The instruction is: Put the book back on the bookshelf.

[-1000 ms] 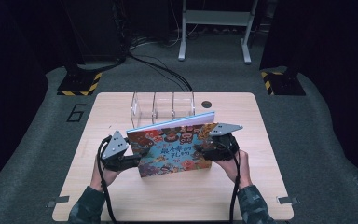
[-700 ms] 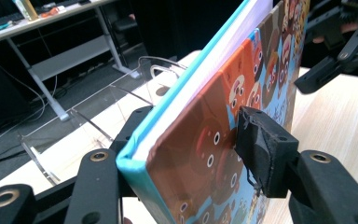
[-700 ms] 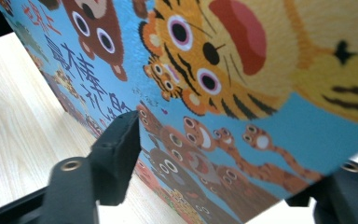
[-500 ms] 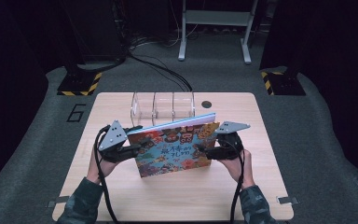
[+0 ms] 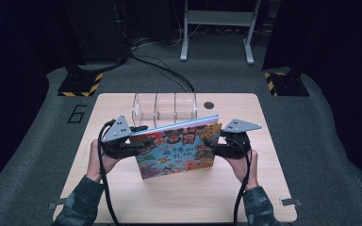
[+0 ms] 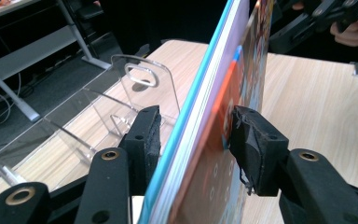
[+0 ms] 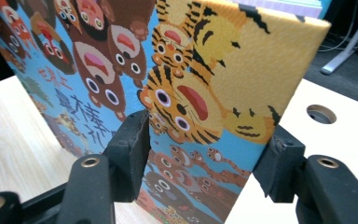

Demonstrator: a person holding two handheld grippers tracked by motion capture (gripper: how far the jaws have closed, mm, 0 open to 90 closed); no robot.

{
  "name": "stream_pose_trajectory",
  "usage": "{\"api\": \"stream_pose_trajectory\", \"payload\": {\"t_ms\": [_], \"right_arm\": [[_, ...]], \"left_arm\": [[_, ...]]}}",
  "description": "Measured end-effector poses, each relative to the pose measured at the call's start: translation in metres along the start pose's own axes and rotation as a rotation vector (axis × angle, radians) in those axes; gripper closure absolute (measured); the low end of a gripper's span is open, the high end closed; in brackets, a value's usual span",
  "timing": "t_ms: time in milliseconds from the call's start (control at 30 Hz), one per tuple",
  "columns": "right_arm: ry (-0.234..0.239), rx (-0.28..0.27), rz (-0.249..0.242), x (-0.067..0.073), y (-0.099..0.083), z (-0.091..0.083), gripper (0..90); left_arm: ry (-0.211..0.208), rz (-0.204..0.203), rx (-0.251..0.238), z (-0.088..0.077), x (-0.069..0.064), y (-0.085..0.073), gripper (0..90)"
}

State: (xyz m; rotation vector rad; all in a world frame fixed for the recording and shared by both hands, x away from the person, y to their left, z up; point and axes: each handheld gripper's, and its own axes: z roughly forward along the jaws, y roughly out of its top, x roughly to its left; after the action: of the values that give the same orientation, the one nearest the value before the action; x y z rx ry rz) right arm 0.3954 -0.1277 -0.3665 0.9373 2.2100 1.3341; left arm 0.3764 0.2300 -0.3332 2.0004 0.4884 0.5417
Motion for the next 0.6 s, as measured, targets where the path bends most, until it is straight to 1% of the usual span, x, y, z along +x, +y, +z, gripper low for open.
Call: {"api": "stream_pose_trajectory", "payload": {"t_ms": [33, 67, 100, 167, 200, 233, 300, 367, 400, 467, 500, 600], "right_arm": [[-0.002, -0.003, 0.003, 0.0, 0.0, 0.0, 43.6], [-0.002, -0.005, 0.001, -0.001, 0.0, 0.0, 45.0], [-0.003, -0.011, 0.011, -0.001, 0.0, 0.0, 46.0], [0.001, -0.017, 0.027, -0.002, 0.0, 0.0, 46.5], [0.002, -0.018, 0.025, -0.002, 0.0, 0.0, 46.8], [0.001, -0.02, 0.024, -0.002, 0.0, 0.0, 47.0], [0.003, -0.022, 0.023, -0.002, 0.0, 0.0, 47.5], [0.005, -0.027, 0.035, -0.003, 0.0, 0.0, 47.9], [0.008, -0.028, 0.041, -0.003, 0.0, 0.0, 47.9], [0.01, -0.028, 0.038, -0.005, 0.0, 0.001, 47.8], [0.011, -0.028, 0.039, -0.005, 0.001, 0.002, 47.6], [0.019, -0.03, 0.039, -0.007, 0.001, 0.004, 47.3]], "left_arm": [[-0.002, -0.004, -0.005, 0.0, 0.0, 0.002, 52.4], [-0.011, 0.003, -0.002, 0.0, 0.001, 0.004, 52.6], [-0.027, -0.015, -0.008, 0.002, 0.002, 0.006, 53.2], [-0.023, -0.038, 0.001, 0.003, 0.004, 0.009, 53.5], [-0.028, -0.059, 0.002, 0.004, 0.005, 0.011, 53.6], [-0.034, -0.07, 0.001, 0.004, 0.006, 0.012, 53.7], [-0.049, -0.076, 0.001, 0.004, 0.009, 0.013, 53.8], [-0.057, -0.07, 0.019, 0.004, 0.01, 0.014, 54.4], [-0.058, -0.082, 0.02, 0.004, 0.01, 0.015, 55.2], [-0.081, -0.086, 0.033, 0.004, 0.012, 0.016, 55.6], [-0.085, -0.079, 0.041, 0.004, 0.013, 0.016, 56.2], [-0.088, -0.077, 0.052, 0.004, 0.014, 0.017, 57.9]]}}
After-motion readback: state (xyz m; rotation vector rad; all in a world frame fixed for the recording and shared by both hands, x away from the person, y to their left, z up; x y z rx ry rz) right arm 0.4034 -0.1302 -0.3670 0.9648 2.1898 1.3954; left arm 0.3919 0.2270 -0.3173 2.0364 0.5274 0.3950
